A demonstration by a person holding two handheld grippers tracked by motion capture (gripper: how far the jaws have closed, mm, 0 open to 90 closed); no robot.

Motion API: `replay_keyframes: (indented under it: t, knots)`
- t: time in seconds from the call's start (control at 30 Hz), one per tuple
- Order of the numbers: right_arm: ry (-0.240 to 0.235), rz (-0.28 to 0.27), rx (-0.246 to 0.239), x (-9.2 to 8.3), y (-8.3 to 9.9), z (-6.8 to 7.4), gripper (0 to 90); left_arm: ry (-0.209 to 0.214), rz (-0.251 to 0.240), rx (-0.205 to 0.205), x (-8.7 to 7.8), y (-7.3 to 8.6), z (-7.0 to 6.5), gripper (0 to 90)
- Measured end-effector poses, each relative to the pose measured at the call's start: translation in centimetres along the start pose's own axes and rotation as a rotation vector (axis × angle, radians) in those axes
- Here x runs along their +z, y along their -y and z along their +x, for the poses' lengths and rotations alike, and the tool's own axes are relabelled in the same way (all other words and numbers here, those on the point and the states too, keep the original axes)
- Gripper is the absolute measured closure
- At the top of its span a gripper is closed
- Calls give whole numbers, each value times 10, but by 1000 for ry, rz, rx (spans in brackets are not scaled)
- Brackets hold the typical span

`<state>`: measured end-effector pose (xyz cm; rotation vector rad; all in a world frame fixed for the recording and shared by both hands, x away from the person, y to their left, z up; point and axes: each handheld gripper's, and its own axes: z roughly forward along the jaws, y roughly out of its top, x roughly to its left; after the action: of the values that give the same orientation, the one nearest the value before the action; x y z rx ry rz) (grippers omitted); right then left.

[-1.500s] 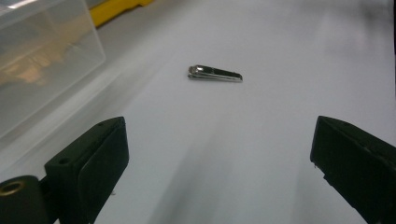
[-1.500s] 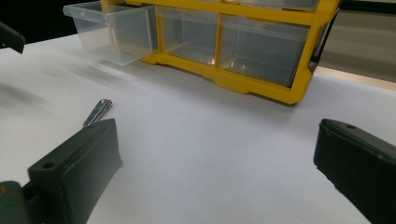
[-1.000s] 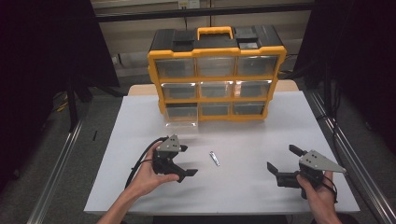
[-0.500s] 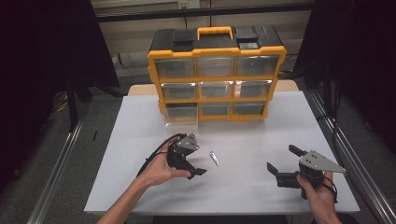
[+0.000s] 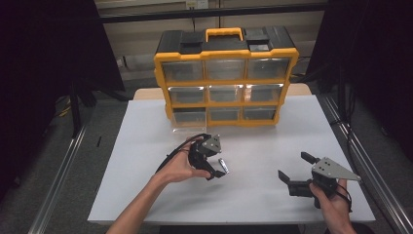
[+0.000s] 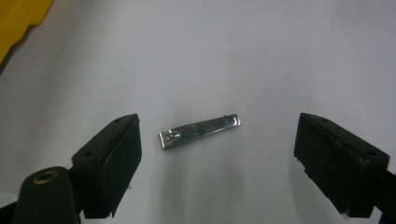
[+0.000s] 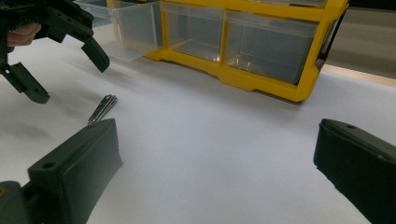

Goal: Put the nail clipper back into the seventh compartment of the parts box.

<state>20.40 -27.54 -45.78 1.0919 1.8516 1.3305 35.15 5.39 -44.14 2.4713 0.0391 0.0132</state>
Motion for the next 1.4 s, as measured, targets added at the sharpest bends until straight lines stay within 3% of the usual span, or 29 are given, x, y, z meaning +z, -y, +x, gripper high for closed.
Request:
replay_keyframes:
  t: [0.1,0.23,0.27,0.3,0.33,0.37,0.47,0.5,0.57,0.6,0.63,0.7,0.73,0.8,1.03,1.13,1.17,1.27,1.3,1.4]
  knots:
    - [1,-1,-2,0,0,0,3,30,-1,-1,4,0,6,183]
    - [0,0,-2,0,0,0,3,3,19,-6,13,4,12,201]
    - [1,-1,-3,0,0,0,3,33,43,-2,12,3,15,209]
    - [0,-1,-3,0,0,0,3,9,28,-5,14,4,14,216]
    - [1,0,-2,0,0,0,3,36,51,1,14,4,17,227]
    - [3,0,-2,0,0,0,3,10,30,-3,17,5,17,237]
    - [2,-1,-2,0,0,0,3,12,38,-1,19,5,19,257]
    - [1,-1,-3,0,0,0,3,35,54,4,19,4,20,267]
    - [2,-2,-1,1,0,0,3,49,61,13,22,3,20,279]
    - [2,-1,-1,0,0,0,2,30,66,12,24,3,19,281]
    - [1,0,0,0,0,0,3,37,76,28,24,1,19,285]
    - [0,-1,-4,0,0,0,3,20,60,27,27,0,19,288]
    - [0,-1,-3,0,0,0,3,36,73,29,27,-2,20,286]
    - [-1,0,-3,1,0,0,3,28,75,31,30,-3,20,288]
    - [1,-1,0,1,0,0,3,86,102,58,33,-4,19,371]
    - [-2,1,-3,1,0,0,2,72,102,48,32,-3,18,435]
    - [-2,0,-4,0,0,0,3,103,109,48,31,-3,19,449]
    - [-1,0,-2,1,0,0,2,107,110,40,30,-2,19,480]
    - [-2,0,0,1,0,0,3,78,107,43,31,-2,18,486]
    - [-2,-1,-2,1,0,0,3,104,111,37,29,-1,19,534]
